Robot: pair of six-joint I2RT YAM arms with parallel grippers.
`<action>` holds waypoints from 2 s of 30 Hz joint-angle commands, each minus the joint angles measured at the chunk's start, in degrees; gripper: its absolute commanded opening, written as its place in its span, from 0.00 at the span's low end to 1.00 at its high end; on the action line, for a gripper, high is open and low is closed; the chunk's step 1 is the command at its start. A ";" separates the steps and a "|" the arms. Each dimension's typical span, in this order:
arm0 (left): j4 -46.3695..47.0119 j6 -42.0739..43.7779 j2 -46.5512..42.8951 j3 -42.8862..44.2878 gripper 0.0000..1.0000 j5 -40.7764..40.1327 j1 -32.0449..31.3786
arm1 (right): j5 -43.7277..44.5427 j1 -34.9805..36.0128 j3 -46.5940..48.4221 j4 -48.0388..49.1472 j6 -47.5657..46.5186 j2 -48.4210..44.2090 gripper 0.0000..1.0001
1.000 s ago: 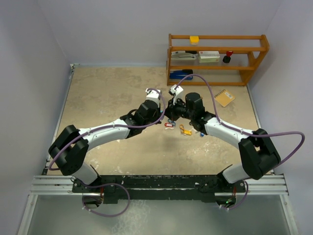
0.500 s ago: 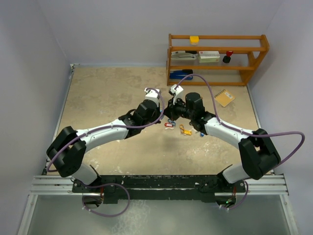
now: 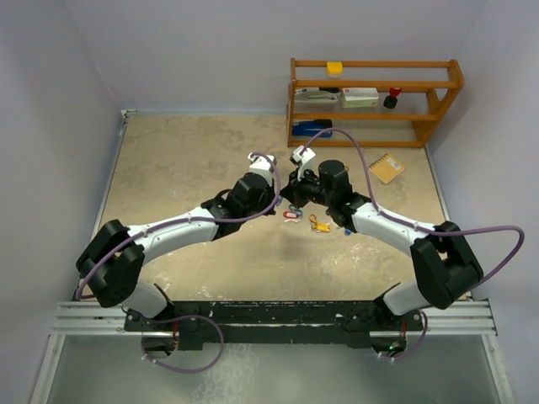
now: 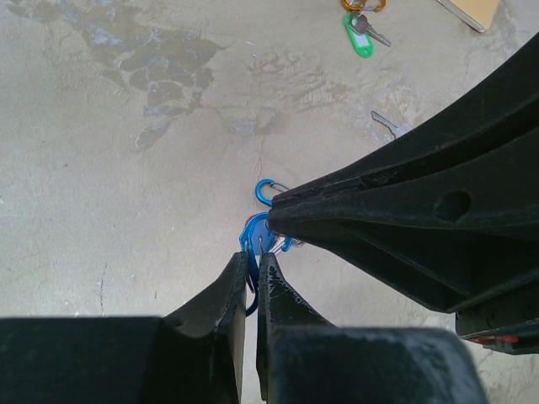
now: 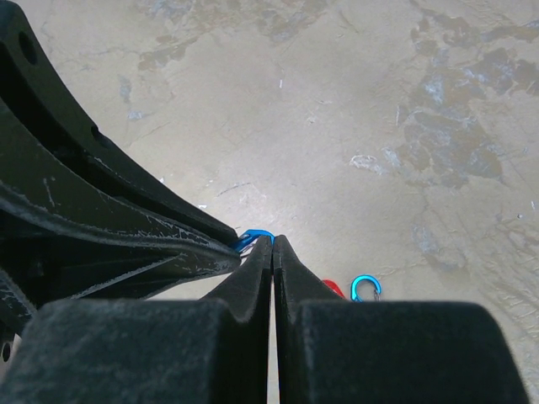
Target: Put the keys on the keyring
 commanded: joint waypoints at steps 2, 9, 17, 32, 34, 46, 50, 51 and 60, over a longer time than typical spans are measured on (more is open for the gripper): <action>2.00 1.23 -2.92 -0.58 0.00 1.63 0.26 | 2.05 0.31 -1.10 2.00 -1.73 -2.52 0.00; 2.11 1.36 -2.56 -0.56 0.00 1.94 0.26 | 2.39 0.31 -1.32 2.02 -1.91 -3.08 0.00; 2.00 1.22 -2.82 -0.73 0.22 2.25 0.27 | 2.75 0.31 -1.60 1.97 -1.91 -3.21 0.00; 1.28 -2.97 -9.75 -4.86 0.65 -9.03 1.55 | 3.21 0.31 -1.91 1.84 -1.91 -3.30 0.00; 0.32 -5.34 -12.07 -6.21 0.67 -14.67 2.33 | 3.38 0.31 -1.85 1.84 -1.91 -3.30 0.00; -2.39 -10.16 -17.24 -11.55 0.74 -23.84 6.25 | 3.58 0.31 1.24 4.86 0.33 3.00 0.00; -0.93 -10.57 -17.37 -12.84 0.74 -23.54 6.33 | 3.83 0.31 3.37 7.86 1.49 7.38 0.00; -0.41 -10.71 -17.61 -13.25 0.74 -23.26 6.37 | 4.04 0.31 4.00 8.44 1.64 8.67 0.00; 4.19 -10.56 -19.55 -16.53 0.74 -18.26 6.33 | 3.55 0.22 12.93 11.63 3.67 19.49 0.00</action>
